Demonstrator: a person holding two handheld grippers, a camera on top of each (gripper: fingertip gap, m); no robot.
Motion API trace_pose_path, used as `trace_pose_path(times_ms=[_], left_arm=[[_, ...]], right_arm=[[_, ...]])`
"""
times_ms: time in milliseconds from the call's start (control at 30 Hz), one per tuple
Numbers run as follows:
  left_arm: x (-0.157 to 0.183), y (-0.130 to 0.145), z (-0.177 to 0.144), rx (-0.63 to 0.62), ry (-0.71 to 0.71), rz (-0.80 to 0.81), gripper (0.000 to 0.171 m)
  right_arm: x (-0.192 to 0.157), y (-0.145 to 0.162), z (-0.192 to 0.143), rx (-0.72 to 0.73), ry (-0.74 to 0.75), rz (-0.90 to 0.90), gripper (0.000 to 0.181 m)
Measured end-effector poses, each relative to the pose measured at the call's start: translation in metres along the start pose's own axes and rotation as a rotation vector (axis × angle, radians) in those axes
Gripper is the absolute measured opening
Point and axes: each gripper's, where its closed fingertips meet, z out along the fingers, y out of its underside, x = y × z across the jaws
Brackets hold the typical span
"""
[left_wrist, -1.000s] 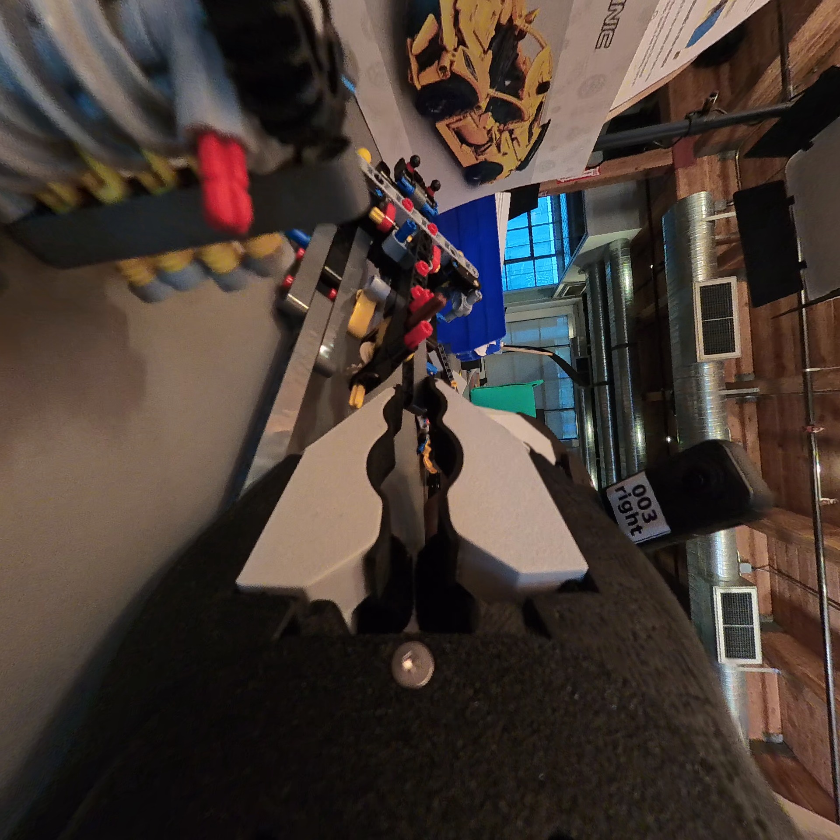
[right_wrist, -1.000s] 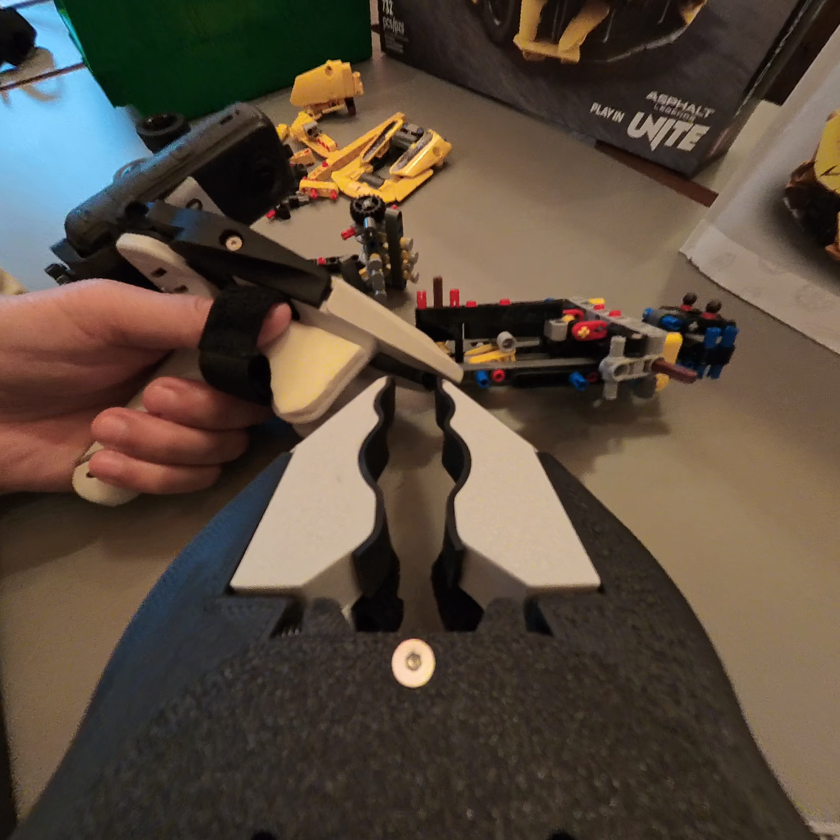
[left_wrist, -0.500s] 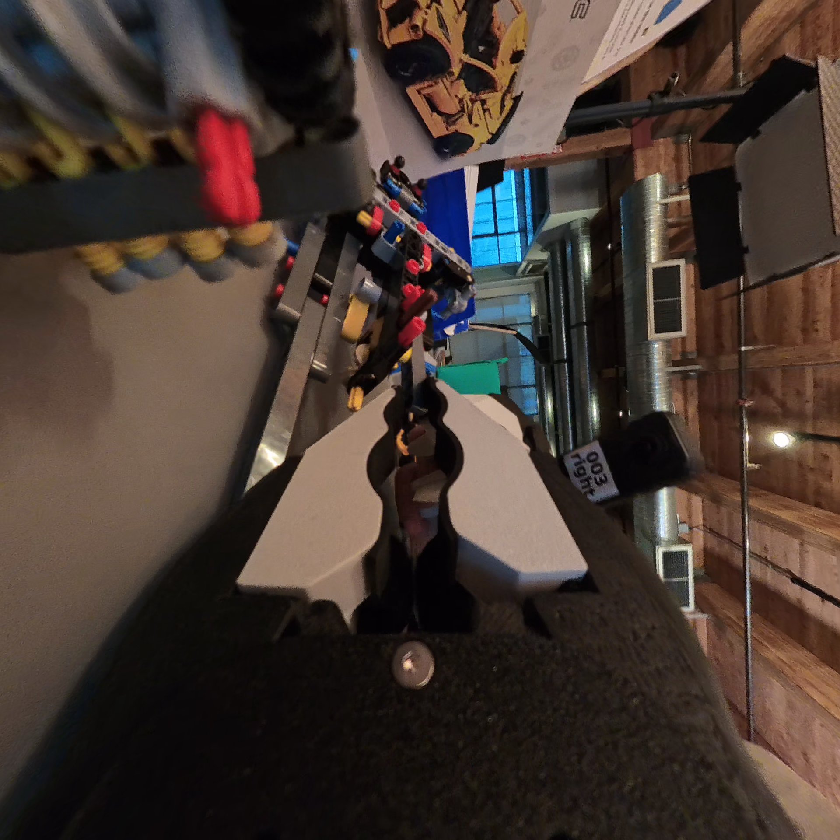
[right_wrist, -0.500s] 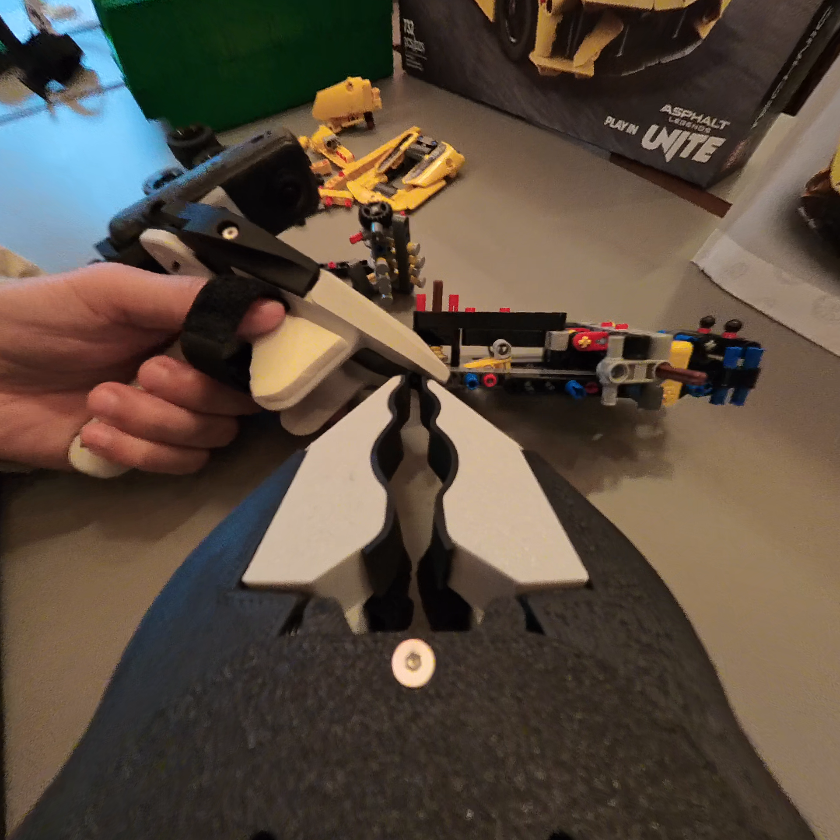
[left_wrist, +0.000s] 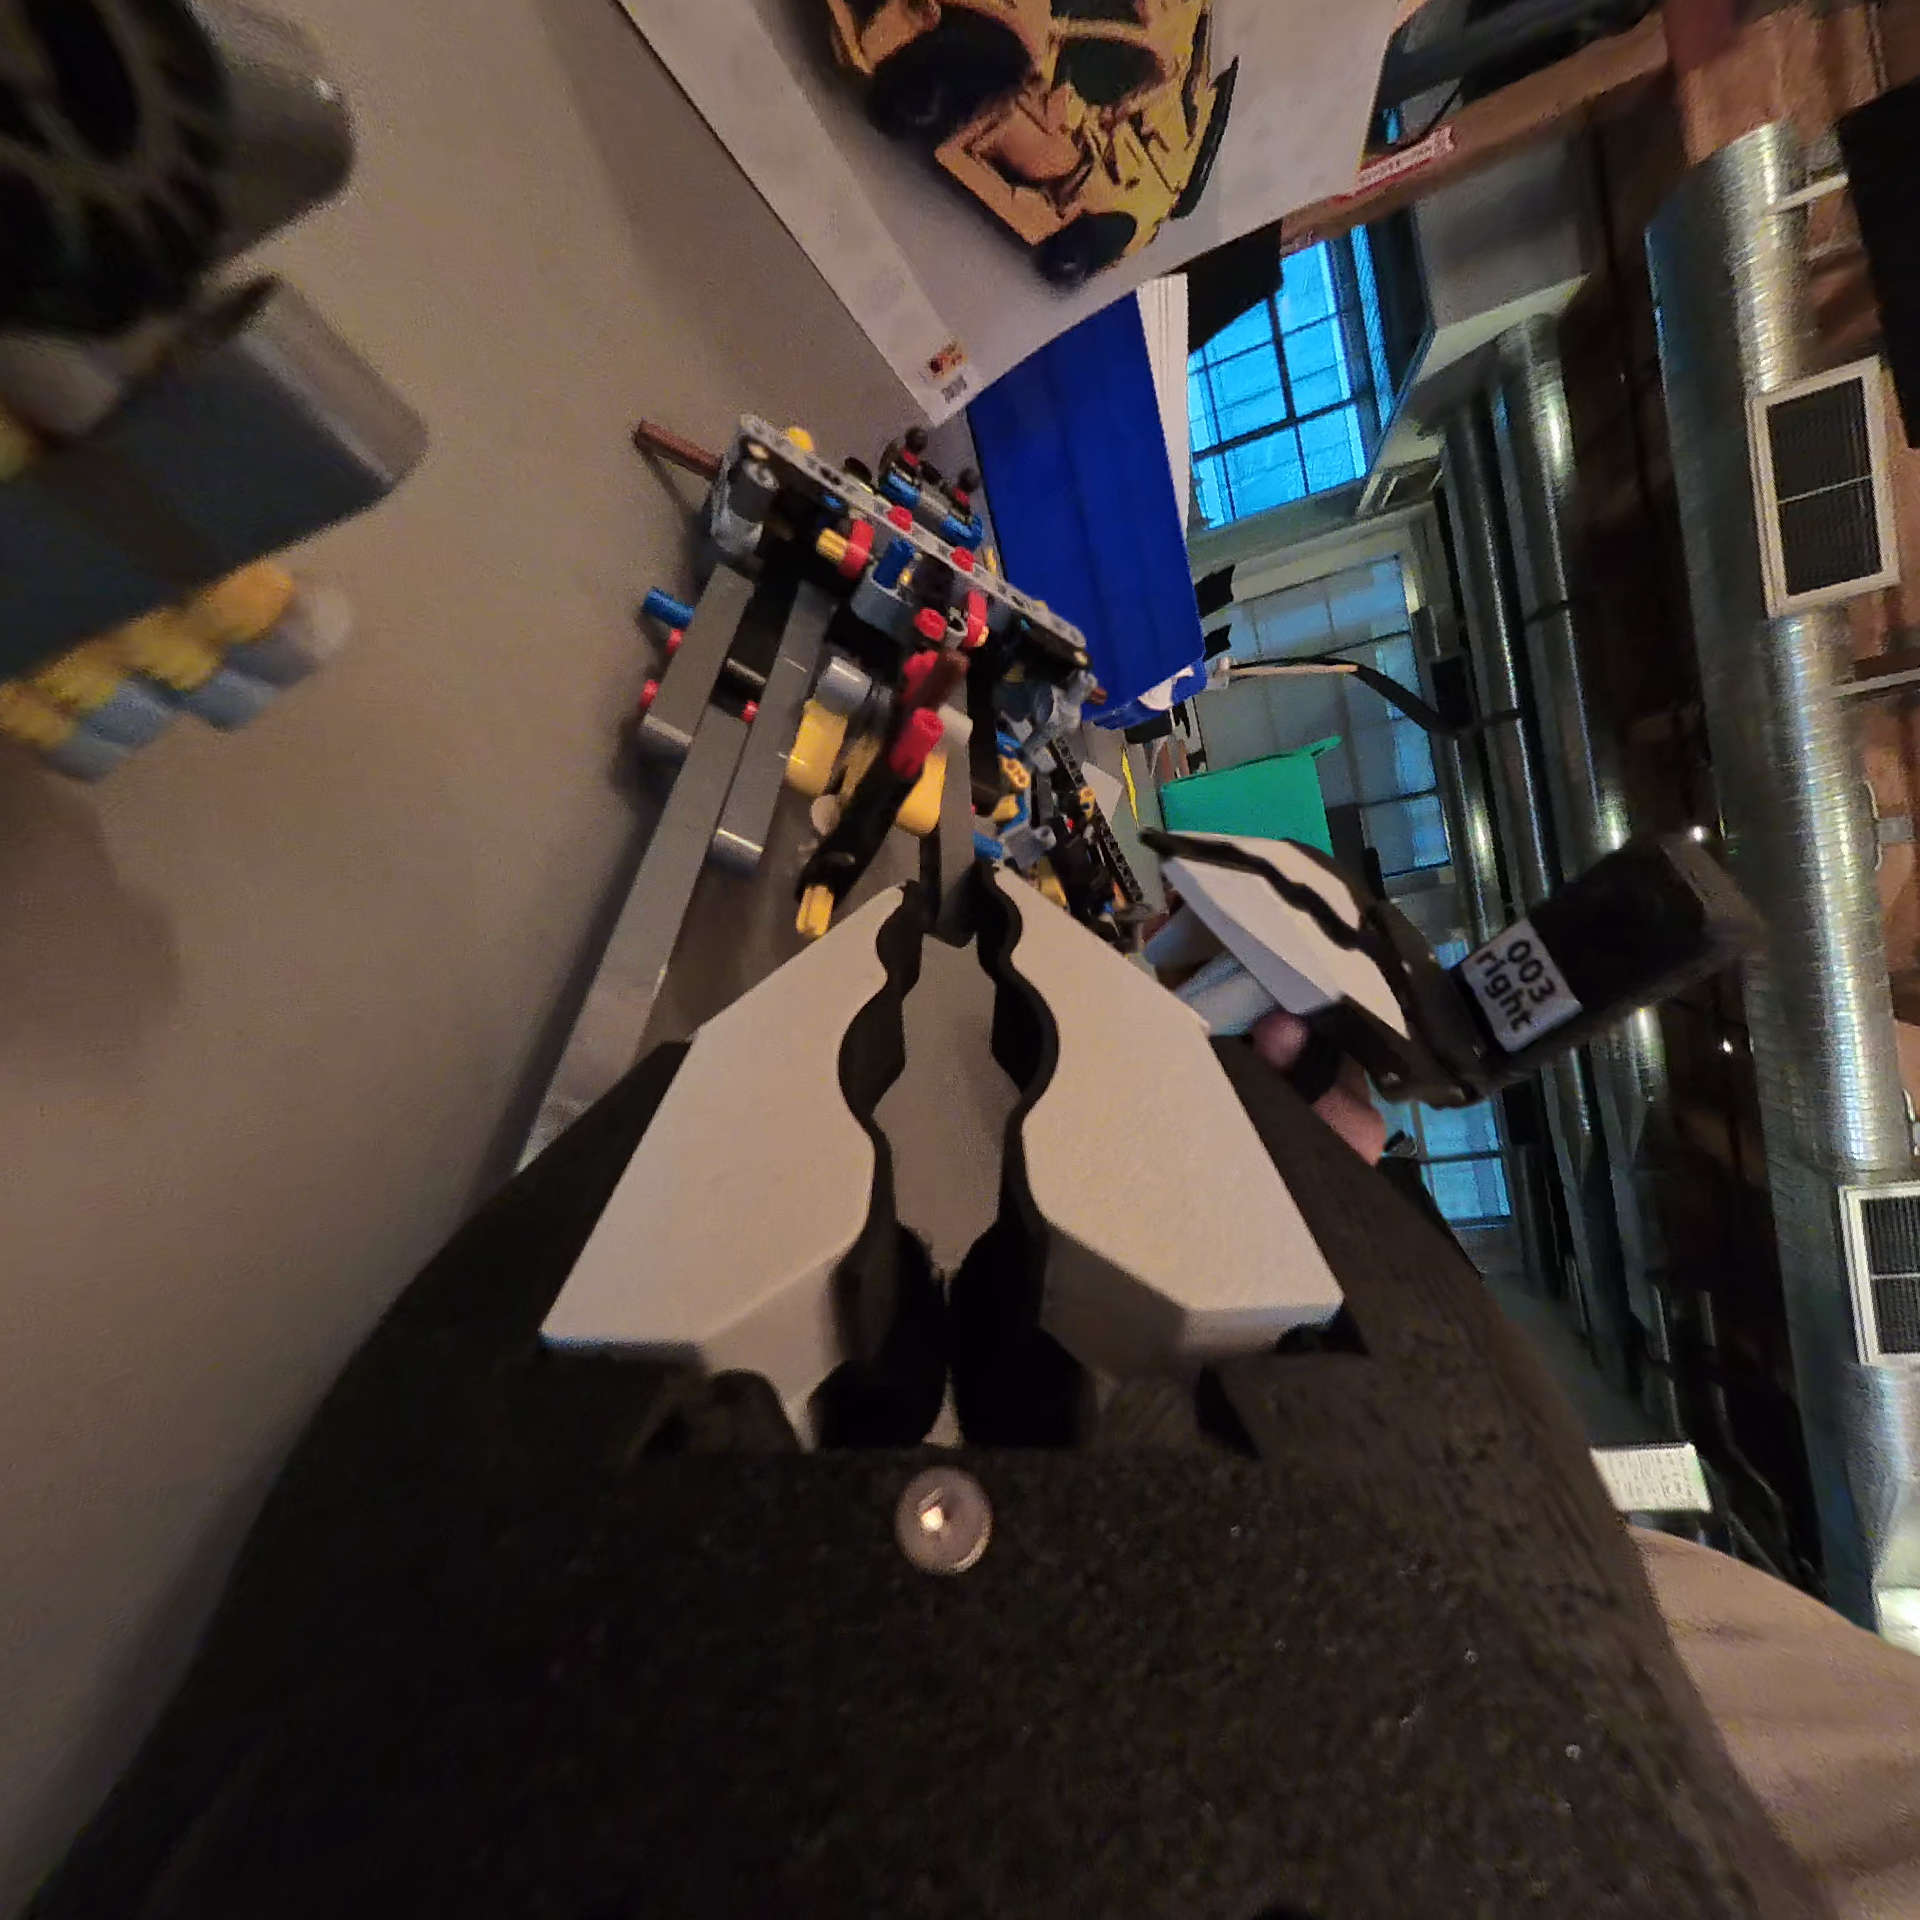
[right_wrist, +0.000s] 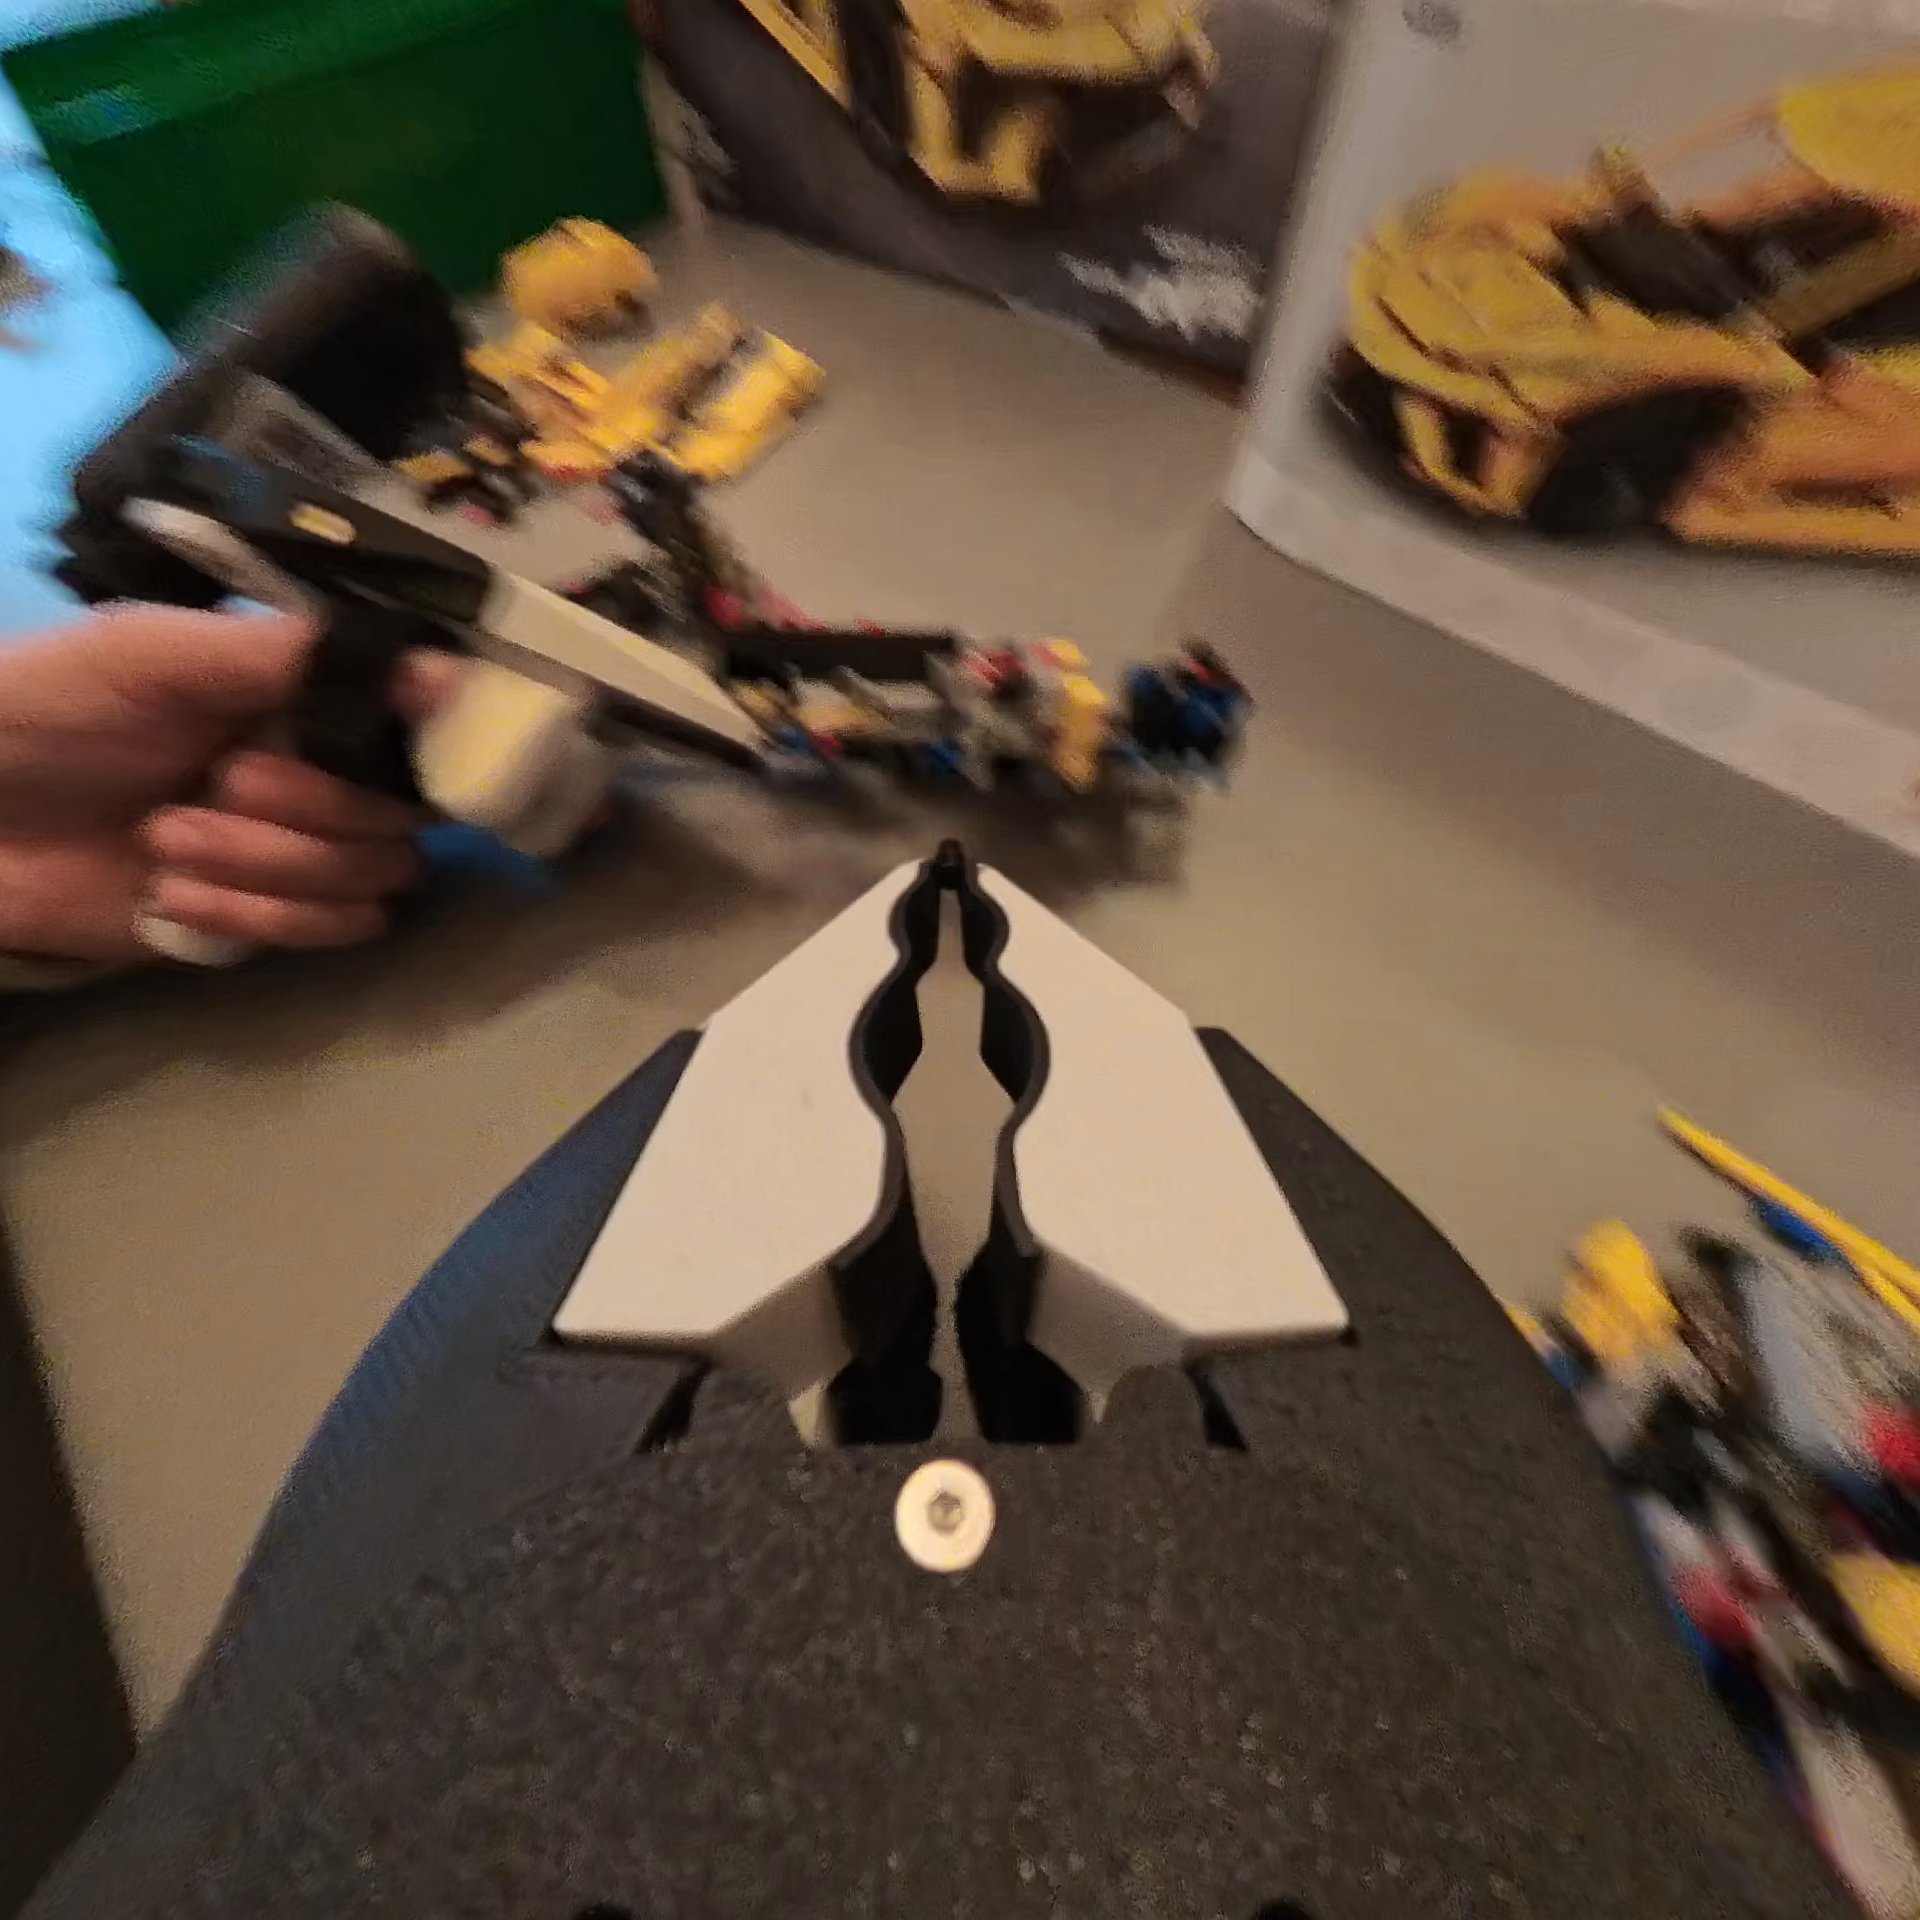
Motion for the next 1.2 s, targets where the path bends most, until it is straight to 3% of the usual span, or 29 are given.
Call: trace_pose_path(times_ms=[133, 200, 267, 333, 500, 600, 700, 967, 1200], left_arm=[[0.001, 0.014, 0.003, -0.072, -0.007, 0.012, 0.010], [0.003, 0.020, 0.006, -0.094, -0.018, 0.037, 0.010], [0.005, 0.026, 0.010, -0.114, -0.008, 0.020, 0.010], [0.006, 0.033, 0.012, -0.135, 0.004, -0.003, 0.010], [0.007, 0.047, 0.011, -0.216, 0.003, 0.015, 0.010], [0.013, 0.058, 0.008, -0.294, 0.027, 0.044, 0.010], [0.018, 0.059, 0.004, -0.311, 0.045, 0.051, 0.010], [0.015, 0.064, 0.002, -0.378, 0.013, 0.146, 0.010], [0.018, 0.063, 0.002, -0.380, 0.046, 0.121, 0.010]], right_arm=[[0.076, 0.052, -0.052, -0.196, 0.242, 0.078, 0.004], [0.092, 0.065, -0.067, -0.220, 0.279, 0.084, 0.004], [0.095, 0.078, -0.070, -0.274, 0.292, 0.081, 0.020], [0.083, 0.064, -0.067, -0.205, 0.300, -0.021, 0.024], [-0.010, 0.015, -0.028, 0.010, 0.268, -0.497, 0.025], [-0.040, 0.031, 0.006, -0.096, 0.243, -0.803, 0.036], [-0.055, 0.039, 0.020, -0.078, 0.212, -0.992, 0.030], [-0.064, 0.032, 0.021, -0.008, 0.213, -1.064, 0.008], [-0.063, 0.031, 0.021, -0.009, 0.236, -1.093, 0.005]])
